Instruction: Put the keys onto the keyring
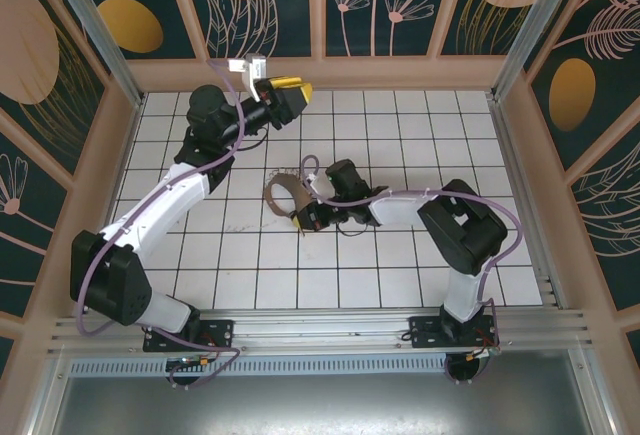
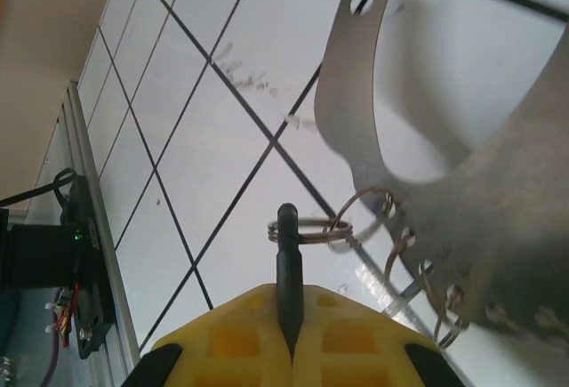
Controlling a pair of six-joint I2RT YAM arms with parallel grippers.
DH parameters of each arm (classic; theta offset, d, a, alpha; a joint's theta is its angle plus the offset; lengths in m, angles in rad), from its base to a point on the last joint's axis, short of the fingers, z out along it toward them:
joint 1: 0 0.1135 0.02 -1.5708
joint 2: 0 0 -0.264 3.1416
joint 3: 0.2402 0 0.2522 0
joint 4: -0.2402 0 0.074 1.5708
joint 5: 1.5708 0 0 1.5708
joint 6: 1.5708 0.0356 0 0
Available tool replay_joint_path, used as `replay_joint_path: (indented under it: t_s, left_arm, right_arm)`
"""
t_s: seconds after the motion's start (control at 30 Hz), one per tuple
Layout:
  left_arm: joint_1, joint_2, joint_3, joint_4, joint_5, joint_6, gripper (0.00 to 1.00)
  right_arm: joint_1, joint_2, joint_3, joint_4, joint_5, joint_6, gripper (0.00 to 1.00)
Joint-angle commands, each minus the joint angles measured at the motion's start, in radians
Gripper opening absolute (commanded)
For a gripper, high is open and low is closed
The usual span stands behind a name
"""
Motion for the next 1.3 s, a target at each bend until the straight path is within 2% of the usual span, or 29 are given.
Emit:
replay_joint_path:
  t_s: [0.0,0.07,0.17,0.23,0.3,0.53,0.57,0.63,0.67,0.7,0.73,0.8,0.93,1.03,1.13,1.17,1.27]
  left_arm:
    - [0.006,-0.035,-0.02,0.027,-0.015,-0.019,0.51]
    - [0.006,-0.042,-0.023,0.021,-0.015,-0.018,0.51]
    - [0.006,-0.049,-0.021,0.01,-0.012,-0.015,0.51]
    - [0.007,-0.051,-0.017,0.002,-0.008,-0.012,0.51]
    - [0.005,-0.051,-0.015,-0.003,-0.006,-0.01,0.52]
    - [0.006,-0.063,-0.022,-0.013,-0.018,0.001,0.56]
    - [0.006,-0.069,-0.028,-0.015,-0.021,0.004,0.59]
    - [0.006,-0.084,-0.045,-0.018,-0.034,0.014,0.74]
    - [0.006,-0.095,-0.058,-0.023,-0.053,0.021,0.89]
    - [0.007,-0.105,-0.066,-0.033,-0.065,0.033,0.98]
    - [0.006,-0.118,-0.074,-0.055,-0.088,0.051,0.99]
    - [0.006,-0.147,-0.091,-0.108,-0.165,0.088,0.99]
    - [0.007,-0.237,-0.183,-0.139,-0.396,0.158,0.99]
    - [0.007,-0.337,-0.329,-0.034,-0.558,0.266,0.99]
    - [0.007,-0.434,-0.467,0.058,-0.699,0.411,0.99]
    - [0.007,-0.455,-0.492,0.046,-0.77,0.453,0.99]
    - [0.025,-0.5,-0.563,0.011,-0.877,0.534,0.99]
  right_arm:
    - [0.031,-0.01,-0.029,0.041,-0.003,0.029,0.0]
    - [0.055,-0.023,-0.046,0.037,-0.018,0.031,0.0]
    - [0.107,-0.057,-0.048,-0.021,-0.056,-0.006,0.26]
    - [0.139,-0.102,-0.058,-0.049,-0.076,-0.033,0.38]
    - [0.149,-0.16,-0.078,-0.053,-0.1,-0.032,0.45]
    - [0.071,-0.344,-0.129,-0.092,-0.029,-0.031,0.52]
    - [0.048,-0.371,-0.13,-0.109,-0.006,-0.037,0.54]
    - [-0.01,-0.426,-0.131,-0.134,0.028,-0.049,0.58]
    - [-0.047,-0.458,-0.131,-0.149,0.049,-0.053,0.64]
    - [-0.08,-0.482,-0.128,-0.164,0.068,-0.057,0.7]
    - [-0.119,-0.512,-0.125,-0.18,0.082,-0.068,0.84]
    - [-0.191,-0.565,-0.114,-0.207,0.14,-0.081,0.98]
    - [-0.337,-0.643,-0.082,-0.246,0.265,-0.096,0.99]
    - [-0.431,-0.681,-0.073,-0.238,0.436,-0.078,0.99]
    - [-0.53,-0.683,-0.055,-0.229,0.529,-0.055,0.99]
    - [-0.566,-0.683,-0.058,-0.21,0.541,-0.049,0.99]
    - [-0.635,-0.696,-0.131,-0.072,0.605,-0.035,0.99]
